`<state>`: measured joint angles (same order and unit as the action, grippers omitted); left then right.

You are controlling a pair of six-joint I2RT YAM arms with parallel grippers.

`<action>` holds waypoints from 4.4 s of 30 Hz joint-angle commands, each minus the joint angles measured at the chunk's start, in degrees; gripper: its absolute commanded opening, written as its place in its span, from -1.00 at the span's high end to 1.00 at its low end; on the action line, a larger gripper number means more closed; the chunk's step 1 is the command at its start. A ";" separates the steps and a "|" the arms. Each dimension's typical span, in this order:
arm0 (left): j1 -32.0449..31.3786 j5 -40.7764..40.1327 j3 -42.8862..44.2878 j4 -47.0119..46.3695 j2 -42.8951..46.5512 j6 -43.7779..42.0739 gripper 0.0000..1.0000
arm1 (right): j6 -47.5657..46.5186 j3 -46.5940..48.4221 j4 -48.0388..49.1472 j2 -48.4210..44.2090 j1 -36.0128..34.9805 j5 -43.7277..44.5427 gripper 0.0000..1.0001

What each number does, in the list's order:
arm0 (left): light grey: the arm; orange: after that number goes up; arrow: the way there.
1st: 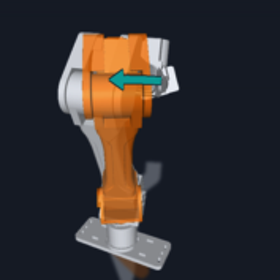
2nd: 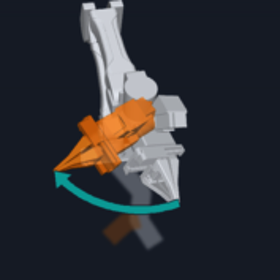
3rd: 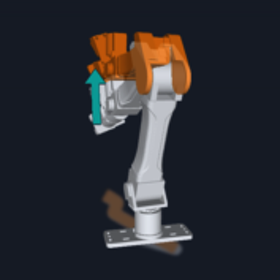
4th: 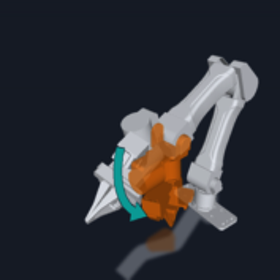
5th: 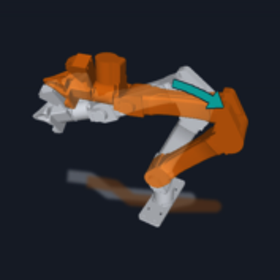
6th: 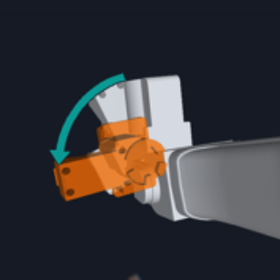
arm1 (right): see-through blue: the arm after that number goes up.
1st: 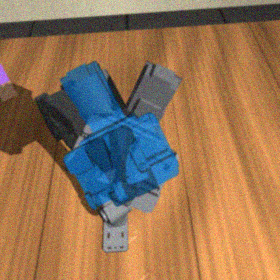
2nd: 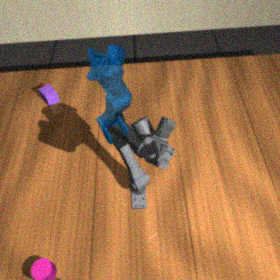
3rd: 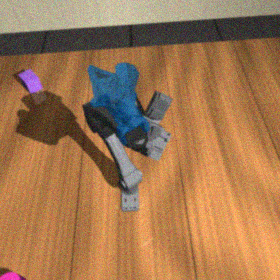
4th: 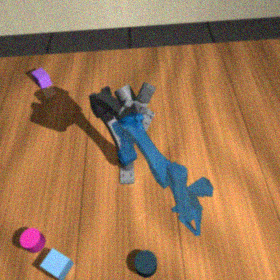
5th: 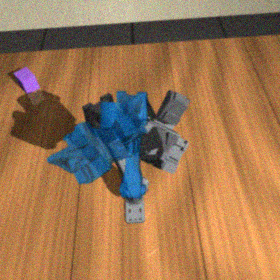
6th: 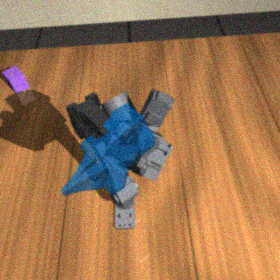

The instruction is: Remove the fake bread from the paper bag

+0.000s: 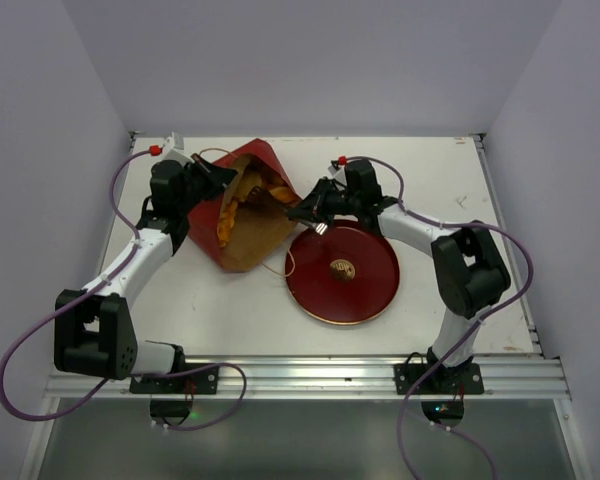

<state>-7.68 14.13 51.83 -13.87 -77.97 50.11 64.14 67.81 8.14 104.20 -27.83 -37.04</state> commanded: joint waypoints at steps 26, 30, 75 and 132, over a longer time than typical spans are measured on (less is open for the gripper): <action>-0.40 -4.37 8.72 4.81 2.83 -10.11 1.00 | -55.93 1.61 -35.36 -20.35 7.27 -14.11 1.00; -0.32 -4.99 8.99 5.43 3.88 -11.87 1.00 | -71.32 3.64 -51.25 -22.72 8.49 -16.23 1.00; -0.40 -9.91 -1.21 6.49 18.21 -25.15 1.00 | -88.67 4.87 -73.62 -17.37 25.20 -5.50 0.49; -0.40 -2.09 1.60 12.46 17.68 -27.34 1.00 | -97.80 18.50 -64.85 -27.41 -20.90 23.21 0.17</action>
<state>-8.01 10.39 49.95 -0.64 -61.91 24.21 -35.53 84.86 -64.55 72.99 -41.12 -27.42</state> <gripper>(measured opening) 0.007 0.418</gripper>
